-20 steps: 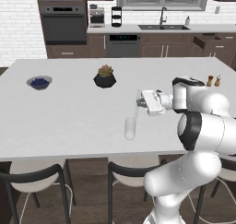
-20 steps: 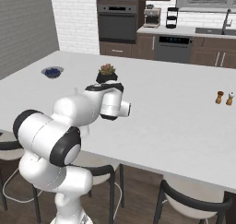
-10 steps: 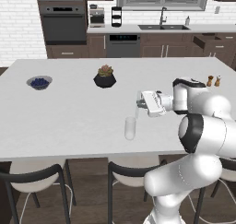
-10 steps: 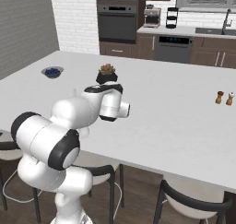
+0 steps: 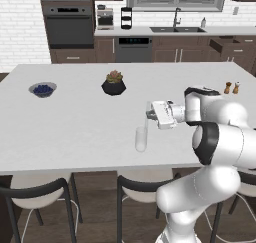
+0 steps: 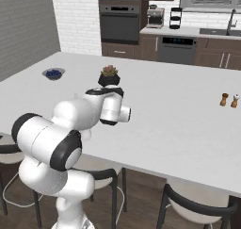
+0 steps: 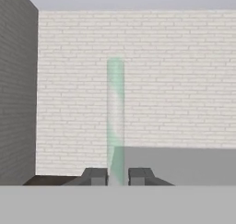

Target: Take a straw from the drawer in front and place it inside the glass cup on the dining counter.

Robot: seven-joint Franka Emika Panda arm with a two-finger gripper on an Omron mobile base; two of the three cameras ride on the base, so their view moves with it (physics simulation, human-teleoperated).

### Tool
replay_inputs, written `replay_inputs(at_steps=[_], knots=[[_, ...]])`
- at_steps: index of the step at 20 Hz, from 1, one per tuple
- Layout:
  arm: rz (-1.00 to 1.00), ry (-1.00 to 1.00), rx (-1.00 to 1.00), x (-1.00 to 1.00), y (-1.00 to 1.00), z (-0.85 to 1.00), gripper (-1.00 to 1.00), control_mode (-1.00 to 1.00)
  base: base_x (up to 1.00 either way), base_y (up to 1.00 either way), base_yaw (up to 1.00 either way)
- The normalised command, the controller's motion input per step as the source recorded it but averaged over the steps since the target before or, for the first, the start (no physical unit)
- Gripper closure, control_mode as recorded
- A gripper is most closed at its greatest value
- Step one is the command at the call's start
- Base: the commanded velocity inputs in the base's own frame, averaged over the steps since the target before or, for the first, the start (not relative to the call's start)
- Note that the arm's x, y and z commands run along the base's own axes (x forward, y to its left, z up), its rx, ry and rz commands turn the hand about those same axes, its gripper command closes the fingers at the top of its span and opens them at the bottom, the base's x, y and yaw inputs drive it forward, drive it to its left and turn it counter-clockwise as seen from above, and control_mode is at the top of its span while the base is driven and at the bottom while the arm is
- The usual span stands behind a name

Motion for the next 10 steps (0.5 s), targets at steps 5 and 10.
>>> replay_inputs(at_steps=[5,10], knots=[[0.01,-0.01,0.0,0.11,-0.05,-0.17,1.0,-1.0,0.0,0.0,0.0],[0.0,-0.03,0.0,0.16,0.0,-0.02,1.0,-1.0,0.0,0.0,0.0]])
